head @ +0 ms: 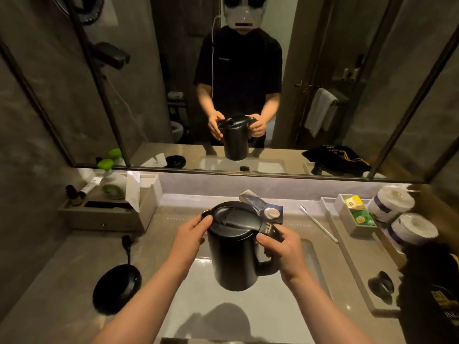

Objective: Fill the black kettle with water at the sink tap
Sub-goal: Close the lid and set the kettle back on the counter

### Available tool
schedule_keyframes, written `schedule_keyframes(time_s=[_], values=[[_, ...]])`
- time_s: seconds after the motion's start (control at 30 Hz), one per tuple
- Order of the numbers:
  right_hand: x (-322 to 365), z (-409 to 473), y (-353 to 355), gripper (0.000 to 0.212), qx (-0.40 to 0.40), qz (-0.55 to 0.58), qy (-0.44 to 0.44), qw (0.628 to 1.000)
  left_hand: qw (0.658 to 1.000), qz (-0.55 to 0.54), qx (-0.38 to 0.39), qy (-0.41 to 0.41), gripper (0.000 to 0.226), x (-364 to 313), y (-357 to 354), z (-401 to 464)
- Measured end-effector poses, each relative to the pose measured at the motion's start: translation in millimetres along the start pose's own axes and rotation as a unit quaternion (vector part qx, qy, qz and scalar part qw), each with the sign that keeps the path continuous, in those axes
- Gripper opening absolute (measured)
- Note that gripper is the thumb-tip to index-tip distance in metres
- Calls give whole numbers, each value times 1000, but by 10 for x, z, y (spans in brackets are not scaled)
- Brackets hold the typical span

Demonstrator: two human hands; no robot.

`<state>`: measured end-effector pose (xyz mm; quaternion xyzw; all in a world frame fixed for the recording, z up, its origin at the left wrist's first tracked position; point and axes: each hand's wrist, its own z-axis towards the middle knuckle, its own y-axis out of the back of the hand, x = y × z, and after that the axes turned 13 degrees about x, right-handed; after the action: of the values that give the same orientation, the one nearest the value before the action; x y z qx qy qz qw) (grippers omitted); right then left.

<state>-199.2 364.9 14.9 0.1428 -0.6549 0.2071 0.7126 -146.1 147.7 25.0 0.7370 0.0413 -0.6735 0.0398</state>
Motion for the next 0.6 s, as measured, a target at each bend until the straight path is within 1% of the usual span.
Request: schedule_keyframes(time_s=[0.07,0.1,0.2,0.23,0.37,0.47,0.6], values=[[2,65,-157,28,19,-7,0,1000,999,-36,-27,4,24,-4,109,-85],[0,103,-235,29,34,-17,-2,999,998,-47,-42,4,25,4,181,-129],[-12,227,-476,15,100,-71,-11,992,993,-72,-90,5,27,43,432,-284],[-28,269,-561,14,119,-87,-13,989,992,-71,-104,6,27,75,531,-340],[-82,459,-977,17,190,-142,-10,971,984,-71,-162,-2,27,180,917,-581],[-129,586,-1332,23,243,-185,-10,952,976,-81,-202,9,28,227,1209,-772],[-256,728,-1773,17,305,-211,-20,929,965,-92,-244,8,24,318,1580,-996]])
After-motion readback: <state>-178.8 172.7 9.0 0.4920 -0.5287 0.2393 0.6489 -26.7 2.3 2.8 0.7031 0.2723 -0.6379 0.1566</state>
